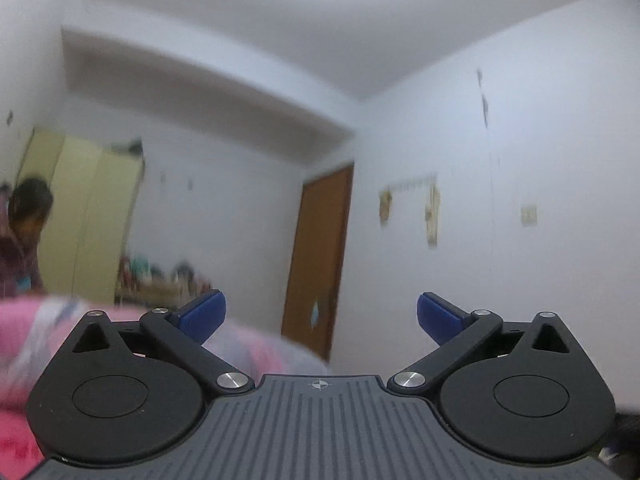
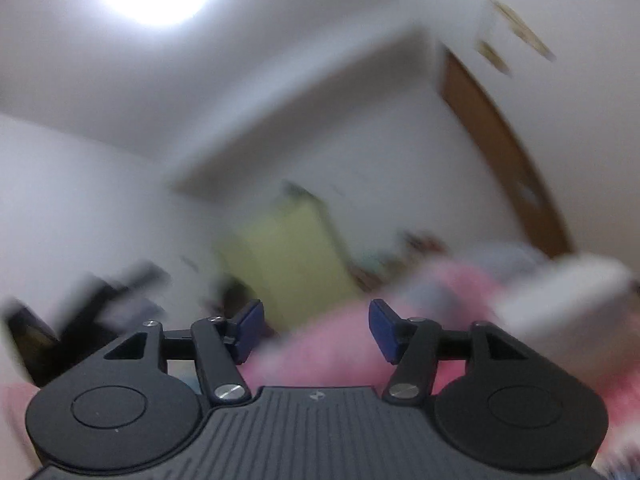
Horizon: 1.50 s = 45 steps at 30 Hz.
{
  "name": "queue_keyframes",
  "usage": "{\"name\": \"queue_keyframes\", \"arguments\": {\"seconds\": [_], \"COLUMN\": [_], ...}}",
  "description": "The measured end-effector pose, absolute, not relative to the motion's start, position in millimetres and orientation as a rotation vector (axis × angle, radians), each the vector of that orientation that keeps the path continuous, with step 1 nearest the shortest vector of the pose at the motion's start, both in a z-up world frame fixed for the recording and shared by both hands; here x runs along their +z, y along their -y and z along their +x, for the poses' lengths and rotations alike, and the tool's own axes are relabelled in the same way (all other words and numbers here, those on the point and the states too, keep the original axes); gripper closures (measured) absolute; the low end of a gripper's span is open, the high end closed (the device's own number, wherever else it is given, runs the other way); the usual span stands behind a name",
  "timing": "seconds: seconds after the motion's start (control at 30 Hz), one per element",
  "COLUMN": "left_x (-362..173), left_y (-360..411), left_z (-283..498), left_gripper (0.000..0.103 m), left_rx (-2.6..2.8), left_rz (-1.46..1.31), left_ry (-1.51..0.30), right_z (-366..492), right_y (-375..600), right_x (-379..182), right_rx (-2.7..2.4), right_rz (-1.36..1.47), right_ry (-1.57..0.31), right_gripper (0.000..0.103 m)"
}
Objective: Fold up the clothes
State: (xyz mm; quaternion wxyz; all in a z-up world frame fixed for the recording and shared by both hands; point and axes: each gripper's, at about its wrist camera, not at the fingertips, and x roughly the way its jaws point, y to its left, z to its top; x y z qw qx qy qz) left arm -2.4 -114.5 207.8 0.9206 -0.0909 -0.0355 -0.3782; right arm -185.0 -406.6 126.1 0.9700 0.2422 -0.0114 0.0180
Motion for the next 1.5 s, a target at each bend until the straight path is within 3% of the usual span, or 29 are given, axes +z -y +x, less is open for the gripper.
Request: {"name": "queue_keyframes", "arguments": {"seconds": [0.1,0.3,0.43,0.53,0.8,1.5], "left_x": [172,89,55,40,25,28], "left_y": [137,176,187,176,154,152], "left_z": [5,10,-6,-13,-33,-68], "left_gripper": [0.0,0.0,0.0,0.0,0.0,0.0], "left_rx": [-0.793,-0.786,-0.726,-0.705,-0.591,-0.63], "left_rz": [-0.125,-0.118,-0.092,-0.109,-0.023,0.036], "left_ry": [-0.084,-0.381,-0.463,-0.531,-0.603,-0.501], "right_z": [-191,-194,-206,-209,-204,-215], "right_y": [400,394,397,392,363,310], "right_x": [95,54,37,28,27,41], "right_rx": [-0.163,-0.437,-0.55,-0.587,-0.567,-0.749], "right_rz": [0.439,0.386,0.382,0.358,0.325,-0.012], "right_ry": [-0.096,-0.215,-0.267,-0.28,-0.306,-0.229], "right_gripper": [0.037,0.018,0.005,0.002,0.0,0.0]}}
